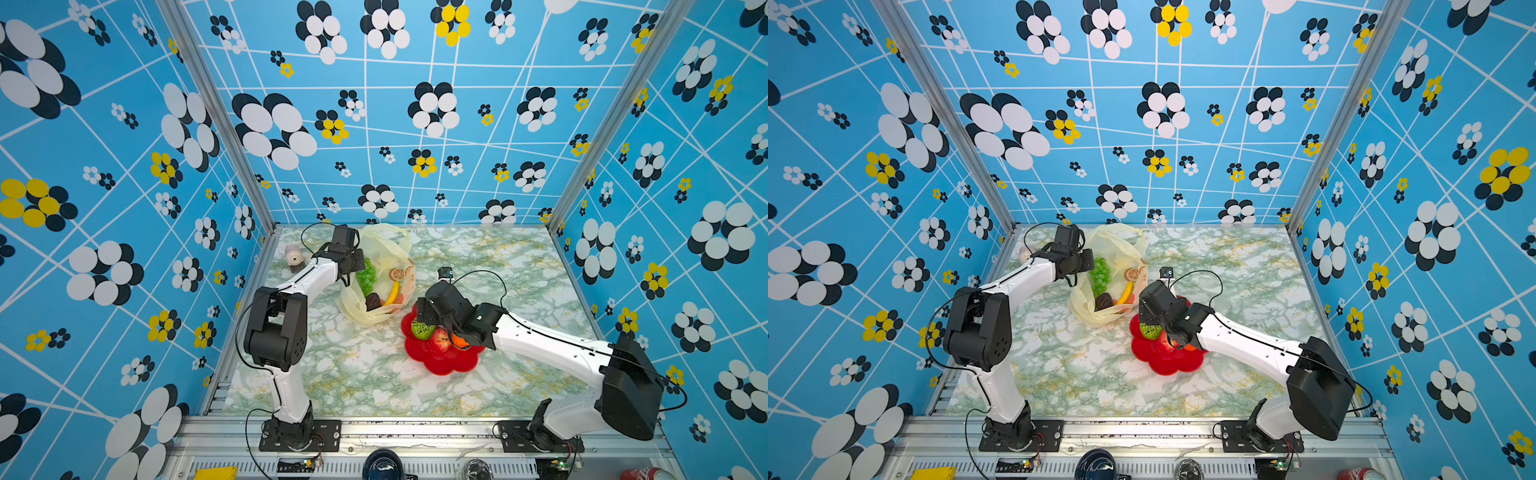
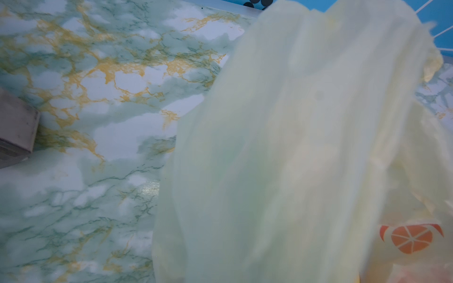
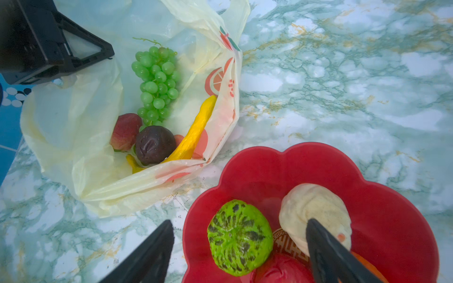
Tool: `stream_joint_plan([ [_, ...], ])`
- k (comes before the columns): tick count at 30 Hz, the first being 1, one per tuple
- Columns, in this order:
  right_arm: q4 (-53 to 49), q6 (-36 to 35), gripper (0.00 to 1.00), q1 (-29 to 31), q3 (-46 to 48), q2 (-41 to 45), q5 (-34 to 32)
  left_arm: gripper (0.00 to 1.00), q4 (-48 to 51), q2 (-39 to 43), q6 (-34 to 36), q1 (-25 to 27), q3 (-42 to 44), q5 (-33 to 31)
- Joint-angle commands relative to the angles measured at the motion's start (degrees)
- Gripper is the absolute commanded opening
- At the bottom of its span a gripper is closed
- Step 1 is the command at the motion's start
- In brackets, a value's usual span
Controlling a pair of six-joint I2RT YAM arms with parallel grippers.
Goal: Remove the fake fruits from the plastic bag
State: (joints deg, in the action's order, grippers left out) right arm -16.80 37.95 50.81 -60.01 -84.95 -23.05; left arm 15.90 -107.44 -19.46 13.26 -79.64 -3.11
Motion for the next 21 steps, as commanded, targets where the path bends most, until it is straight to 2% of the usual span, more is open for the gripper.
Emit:
stream_joint_plan([
  [1,0.5,-3.4,0.87,-0.7,-2.7,-2.1,0.7,0.21,9.6,0.2,0.1,1.1,-3.3,-3.8],
  [4,1.7,-6.1,0.87,-1.6,-5.2,-5.2,2.4,0.42,15.6,2.7,-1.3,2.0,-5.0,-6.7],
  [7,2.2,-10.1,0.87,-2.2,-9.6,-10.2,5.3,0.7,20.7,7.2,-4.2,2.8,-4.8,-8.7],
  [10,-0.7,-13.7,0.87,-2.3,-16.9,-16.7,7.4,0.85,23.8,14.1,-8.2,4.8,-1.2,-13.1],
  [14,-2.2,-16.3,0.86,-2.3,-23.6,-22.6,10.3,0.94,24.3,23.6,-14.5,9.3,8.3,-17.3],
  [18,-2.2,-17.7,0.84,-2.3,-27.3,-26.8,12.3,0.96,20.9,28.8,-20.3,11.3,17.1,-14.9],
  [21,-2.4,-18.3,0.83,-2.3,-28.9,-29.3,14.1,0.97,17.7,29.3,-22.7,11.2,20.7,-13.2],
])
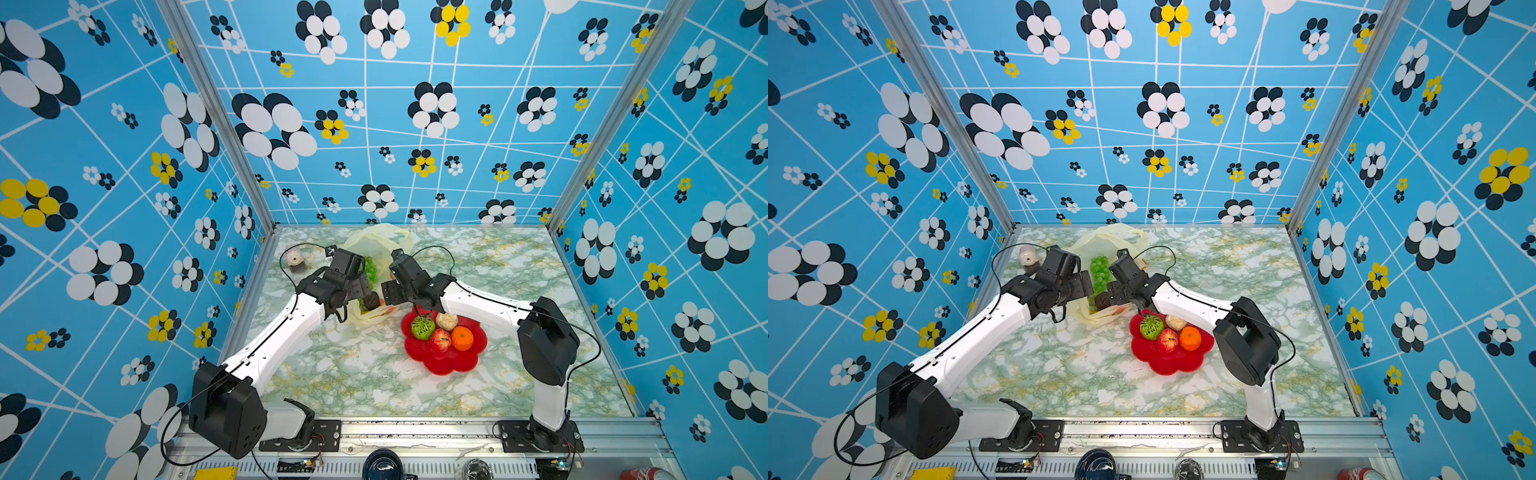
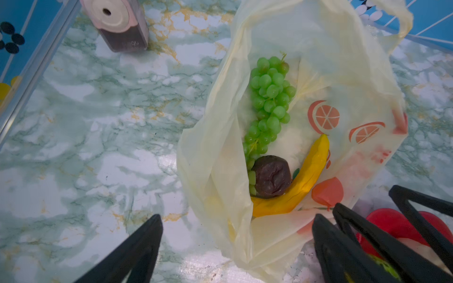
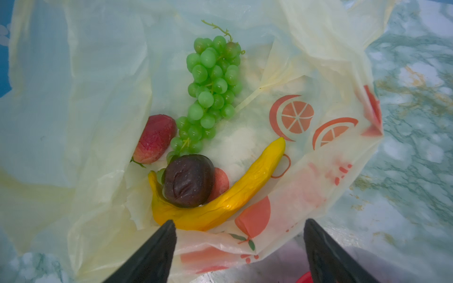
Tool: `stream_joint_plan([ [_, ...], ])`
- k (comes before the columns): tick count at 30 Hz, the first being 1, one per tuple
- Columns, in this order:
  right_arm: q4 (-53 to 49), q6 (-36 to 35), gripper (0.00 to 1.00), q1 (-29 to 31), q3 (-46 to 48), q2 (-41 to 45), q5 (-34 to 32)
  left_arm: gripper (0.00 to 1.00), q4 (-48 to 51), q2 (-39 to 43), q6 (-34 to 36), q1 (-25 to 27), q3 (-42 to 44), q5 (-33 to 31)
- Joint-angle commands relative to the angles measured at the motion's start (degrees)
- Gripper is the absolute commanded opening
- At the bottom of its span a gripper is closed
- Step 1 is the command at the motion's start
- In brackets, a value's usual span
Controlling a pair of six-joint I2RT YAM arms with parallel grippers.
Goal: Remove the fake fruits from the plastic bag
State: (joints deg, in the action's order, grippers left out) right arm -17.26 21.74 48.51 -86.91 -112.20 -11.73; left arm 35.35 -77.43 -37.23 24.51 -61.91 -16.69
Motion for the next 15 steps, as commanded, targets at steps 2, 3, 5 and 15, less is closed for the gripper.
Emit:
stream_joint_plan([
  [2,-1.9,-2.1,0.82,0.1,-2.9,-3.5,4.3,0.97,-4.4,-1.8,-5.8,-0.4,4.5,2.4],
  [3,-1.9,-2.2,0.81,0.1,-3.4,-4.4,5.1,0.97,-5.4,-2.8,-6.1,-0.8,5.0,3.8],
  [5,-2.7,-2.3,0.79,0.3,-4.2,-6.0,5.7,0.97,-6.6,-5.1,-6.5,-1.3,5.2,5.6],
  [15,-4.7,-3.7,0.73,2.1,-6.7,-8.7,6.7,0.65,-12.1,-8.3,-7.2,-4.7,11.8,9.4],
])
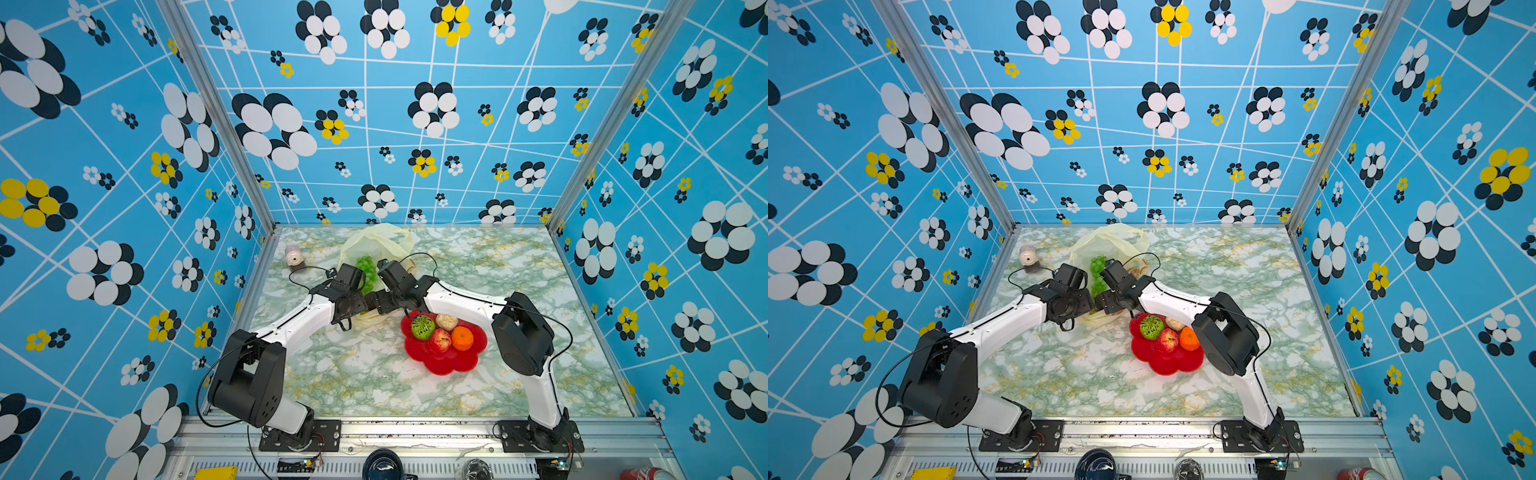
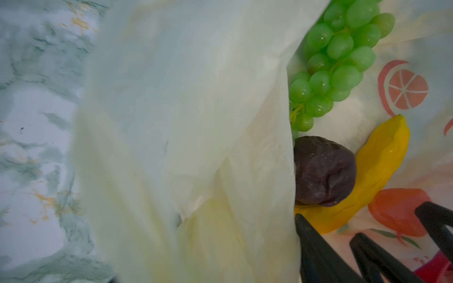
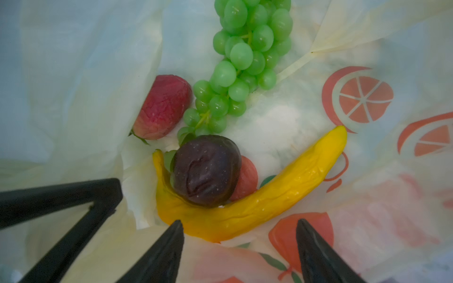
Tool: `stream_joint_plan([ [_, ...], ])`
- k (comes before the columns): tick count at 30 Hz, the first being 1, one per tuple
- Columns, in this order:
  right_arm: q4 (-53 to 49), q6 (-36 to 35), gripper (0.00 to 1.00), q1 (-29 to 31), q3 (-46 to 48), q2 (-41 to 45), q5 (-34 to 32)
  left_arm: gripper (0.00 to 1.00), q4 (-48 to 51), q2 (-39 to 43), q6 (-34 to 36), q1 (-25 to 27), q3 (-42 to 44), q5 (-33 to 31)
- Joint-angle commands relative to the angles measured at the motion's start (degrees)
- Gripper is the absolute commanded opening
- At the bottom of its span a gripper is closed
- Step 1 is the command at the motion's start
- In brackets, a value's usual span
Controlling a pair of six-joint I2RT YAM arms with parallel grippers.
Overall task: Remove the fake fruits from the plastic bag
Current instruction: 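Lower the right gripper into the bag and grasp the dark purple fruit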
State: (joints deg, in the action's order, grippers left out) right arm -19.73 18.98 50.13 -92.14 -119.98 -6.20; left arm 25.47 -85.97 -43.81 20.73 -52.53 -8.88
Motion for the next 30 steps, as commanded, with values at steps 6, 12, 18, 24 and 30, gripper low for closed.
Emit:
stream_joint_plan([
  [6,-2.6,-1.5,0.67,0.6,-0.5,-1.4,1.7,0.44,-7.6,3.1,-0.5,-2.5,9.1,3.5],
  [12,-3.7,-1.8,0.63,0.8,-1.2,-2.7,1.4,0.3,-11.8,6.1,-2.0,-4.3,14.5,4.0],
  [18,-4.4,-2.2,0.63,0.8,-2.7,-3.6,1.2,0.21,-16.7,7.8,-2.3,-6.8,17.5,5.9],
  [24,-5.1,-1.8,0.63,0.8,-3.8,-2.8,1.8,0.12,-23.1,7.0,-1.6,-9.9,19.1,10.0],
  [30,-3.7,1.1,0.64,1.3,-5.4,-1.0,3.5,0.07,-26.9,6.1,-1.5,-11.4,19.7,12.2],
])
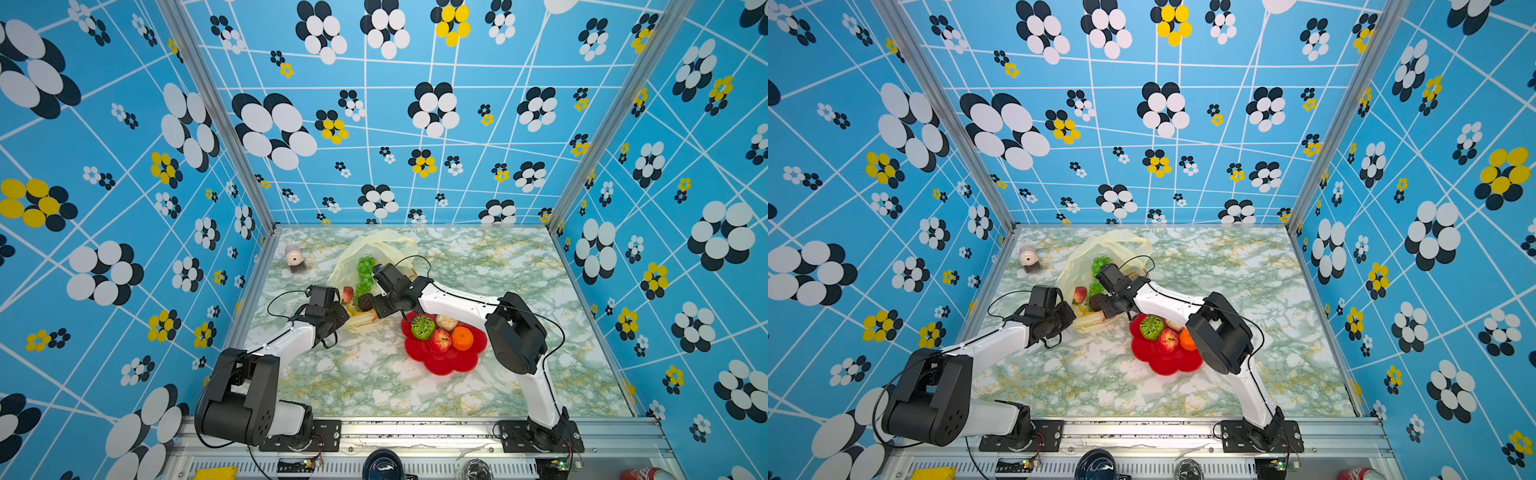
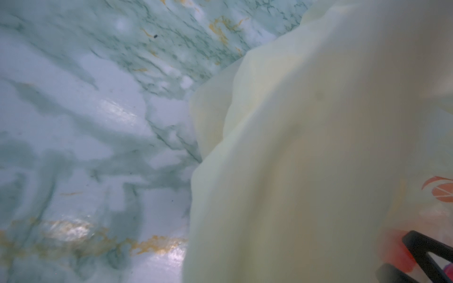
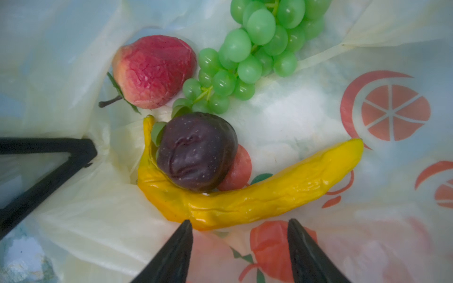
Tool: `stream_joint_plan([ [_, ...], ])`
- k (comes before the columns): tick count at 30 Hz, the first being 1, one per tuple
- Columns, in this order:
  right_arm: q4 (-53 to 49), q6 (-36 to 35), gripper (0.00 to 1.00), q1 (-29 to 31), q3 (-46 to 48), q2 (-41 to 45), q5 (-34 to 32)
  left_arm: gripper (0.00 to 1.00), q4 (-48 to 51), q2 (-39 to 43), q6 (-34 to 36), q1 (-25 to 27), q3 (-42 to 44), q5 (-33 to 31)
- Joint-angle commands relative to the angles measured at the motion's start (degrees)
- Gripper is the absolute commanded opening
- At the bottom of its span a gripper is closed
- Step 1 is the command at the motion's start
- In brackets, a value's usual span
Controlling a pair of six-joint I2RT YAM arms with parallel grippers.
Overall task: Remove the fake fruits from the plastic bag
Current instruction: 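Lower the right gripper into the bag and grasp the dark purple fruit, then lift the dark purple fruit out and carry it toward the red plate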
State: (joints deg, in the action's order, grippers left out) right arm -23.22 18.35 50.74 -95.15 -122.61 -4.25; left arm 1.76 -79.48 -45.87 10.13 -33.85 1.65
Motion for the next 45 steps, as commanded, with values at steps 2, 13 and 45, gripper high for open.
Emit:
stream_joint_plan([
  [2,0.4,4.0,0.64,0.8,-4.0,1.1,2.9,0.07,-4.0,0.3,0.4,-1.7,1.7,2.4],
  [13,-2.1,12.0,0.63,1.7,-15.0,-8.0,2.3,0.03,-5.4,3.5,1.3,-2.5,5.0,5.1],
  [45,-9.9,12.1,0.78,3.1,-20.3,-10.4,-6.8,0.05,-7.4,-0.9,3.6,2.9,6.2,1.8],
])
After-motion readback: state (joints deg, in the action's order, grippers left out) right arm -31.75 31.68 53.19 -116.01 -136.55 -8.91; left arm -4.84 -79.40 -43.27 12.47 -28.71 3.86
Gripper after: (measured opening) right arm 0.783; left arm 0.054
